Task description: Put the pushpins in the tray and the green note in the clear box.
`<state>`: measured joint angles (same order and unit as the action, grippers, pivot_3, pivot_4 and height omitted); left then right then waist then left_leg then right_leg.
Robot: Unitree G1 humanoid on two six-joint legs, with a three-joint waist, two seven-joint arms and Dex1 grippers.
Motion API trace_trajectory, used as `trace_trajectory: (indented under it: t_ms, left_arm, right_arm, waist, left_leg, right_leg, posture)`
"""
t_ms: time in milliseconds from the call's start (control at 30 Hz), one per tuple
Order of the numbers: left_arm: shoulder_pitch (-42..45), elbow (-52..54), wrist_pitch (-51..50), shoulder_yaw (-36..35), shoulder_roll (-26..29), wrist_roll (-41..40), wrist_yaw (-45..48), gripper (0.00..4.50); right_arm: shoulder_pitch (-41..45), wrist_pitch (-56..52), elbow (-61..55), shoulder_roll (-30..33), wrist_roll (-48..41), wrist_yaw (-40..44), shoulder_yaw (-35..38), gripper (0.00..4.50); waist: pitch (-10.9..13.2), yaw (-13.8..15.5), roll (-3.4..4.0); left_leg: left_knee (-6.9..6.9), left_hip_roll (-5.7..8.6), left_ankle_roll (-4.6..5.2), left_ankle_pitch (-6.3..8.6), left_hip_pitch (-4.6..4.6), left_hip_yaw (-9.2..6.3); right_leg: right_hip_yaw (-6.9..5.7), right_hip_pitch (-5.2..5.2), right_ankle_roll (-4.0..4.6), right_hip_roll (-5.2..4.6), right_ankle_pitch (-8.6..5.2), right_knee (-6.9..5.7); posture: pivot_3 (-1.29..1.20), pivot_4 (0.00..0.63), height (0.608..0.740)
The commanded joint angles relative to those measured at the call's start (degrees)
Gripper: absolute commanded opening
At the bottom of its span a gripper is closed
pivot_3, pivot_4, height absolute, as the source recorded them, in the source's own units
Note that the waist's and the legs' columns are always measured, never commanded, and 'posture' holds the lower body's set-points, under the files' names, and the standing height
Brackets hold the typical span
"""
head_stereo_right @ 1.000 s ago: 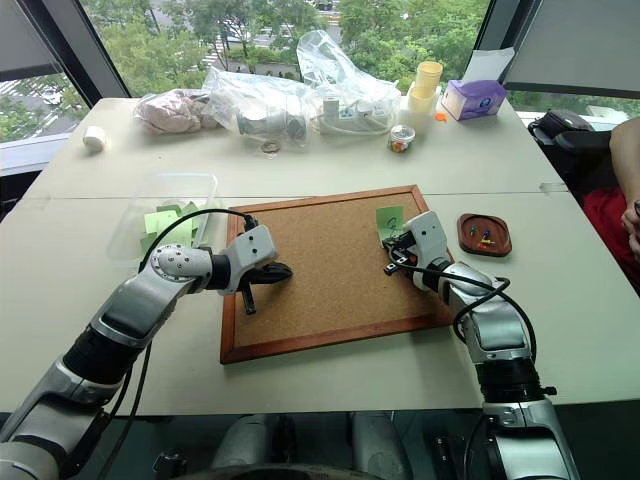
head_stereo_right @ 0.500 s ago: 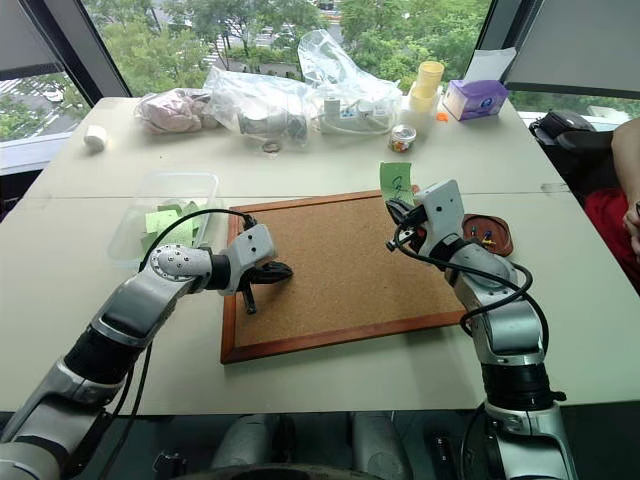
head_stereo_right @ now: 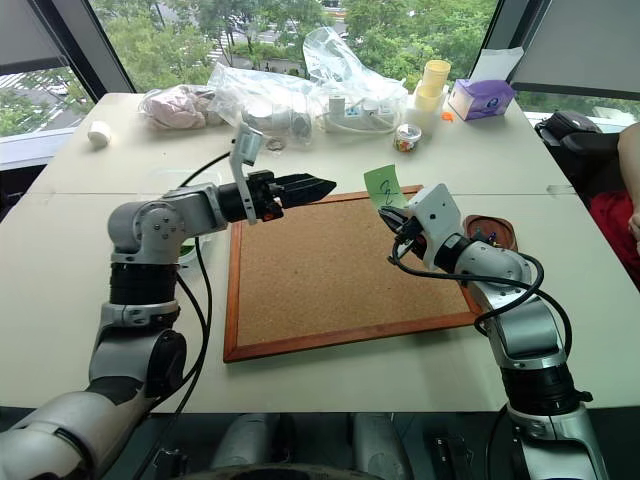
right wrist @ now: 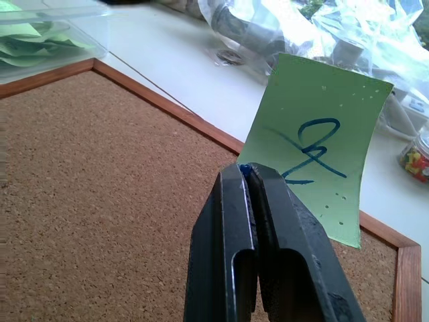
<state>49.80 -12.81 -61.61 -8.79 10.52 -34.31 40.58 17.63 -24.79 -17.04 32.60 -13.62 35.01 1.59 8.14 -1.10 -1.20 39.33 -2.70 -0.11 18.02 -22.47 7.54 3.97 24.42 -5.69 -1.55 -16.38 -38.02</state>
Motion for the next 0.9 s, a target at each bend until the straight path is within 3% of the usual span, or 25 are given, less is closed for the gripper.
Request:
trace_trajectory:
  t_ms: [33, 200, 433, 533, 767, 800, 900]
  left_arm:
    - [3.92, -7.43, 4.56, -0.49, -2.46, -0.44, 0.76, 4.48]
    - [9.79, -22.81, 12.3, -1.45, -8.46, -0.34, 2.96, 4.48]
    - [15.63, -35.62, 20.57, -2.13, -11.73, 1.68, 3.93, 4.48]
    - [17.23, -39.46, 22.54, -2.27, -12.31, 2.38, 4.02, 3.68]
    - [18.39, -43.18, 24.91, -1.94, -12.83, 3.95, 6.17, 0.33]
    - [18.42, -43.28, 24.95, -1.99, -12.9, 4.1, 6.3, 0.09]
    - [17.74, -42.89, 25.65, -0.87, -12.97, 5.55, 6.91, 0.09]
  right_arm:
    - [1.86, 1.28, -2.62, 0.72, 0.3, 0.17, 0.49, 0.0]
    - [2.21, 0.65, -4.14, 0.09, 0.77, -0.41, -0.39, 0.0]
    - [2.41, -0.04, -5.78, -0.44, 1.05, -1.26, -1.07, 0.0]
    - [2.34, -0.33, -6.42, -0.58, 1.01, -1.63, -1.16, 0.0]
    - [2.11, -0.79, -7.38, -0.71, 0.87, -2.37, -1.19, 0.0]
    - [2.06, -0.82, -7.47, -0.7, 0.87, -2.45, -1.17, 0.0]
    - [1.95, -0.92, -7.66, -1.0, 0.81, -3.01, -0.97, 0.0]
  waist:
    - [0.0, 0.06, 0.0]
    - [0.01, 0.32, -0.01]
    - [0.01, 0.08, -0.01]
    - [0.01, 0.11, -0.02]
    - [0.02, 0.13, -0.03]
    - [0.02, 0.13, -0.03]
    - [0.02, 0.13, -0.03]
  left_leg:
    - [0.0, 0.0, -0.01, 0.0, 0.0, 0.0]
    - [0.0, 0.18, -0.02, -0.01, -0.02, 0.02]
    - [-0.06, 0.19, -0.02, -0.01, -0.02, 0.01]
    - [-0.07, 0.19, -0.02, -0.01, -0.04, 0.0]
    - [-0.07, 0.19, -0.02, -0.01, -0.04, 0.0]
    - [-0.07, 0.19, -0.02, -0.01, -0.04, 0.0]
    - [-0.07, 0.19, -0.02, -0.01, -0.04, -0.01]
  right_leg:
    - [0.0, 0.01, 0.0, 0.01, 0.0, 0.0]
    - [-0.01, 0.01, 0.0, -0.01, 0.0, 0.04]
    - [0.0, 0.03, 0.0, 0.02, 0.0, 0.08]
    - [0.0, 0.03, 0.0, 0.02, 0.0, 0.09]
    - [-0.01, 0.03, 0.0, 0.02, 0.0, 0.09]
    - [-0.01, 0.03, 0.0, 0.02, 0.0, 0.09]
    - [-0.01, 0.03, 0.0, 0.02, 0.0, 0.09]
  posture:
    - [0.0, 0.15, 0.738]
    - [0.0, 0.15, 0.738]
    - [0.0, 0.15, 0.738]
    - [0.0, 0.15, 0.738]
    - [0.0, 0.15, 0.738]
    - [0.0, 0.15, 0.738]
    - [0.0, 0.15, 0.738]
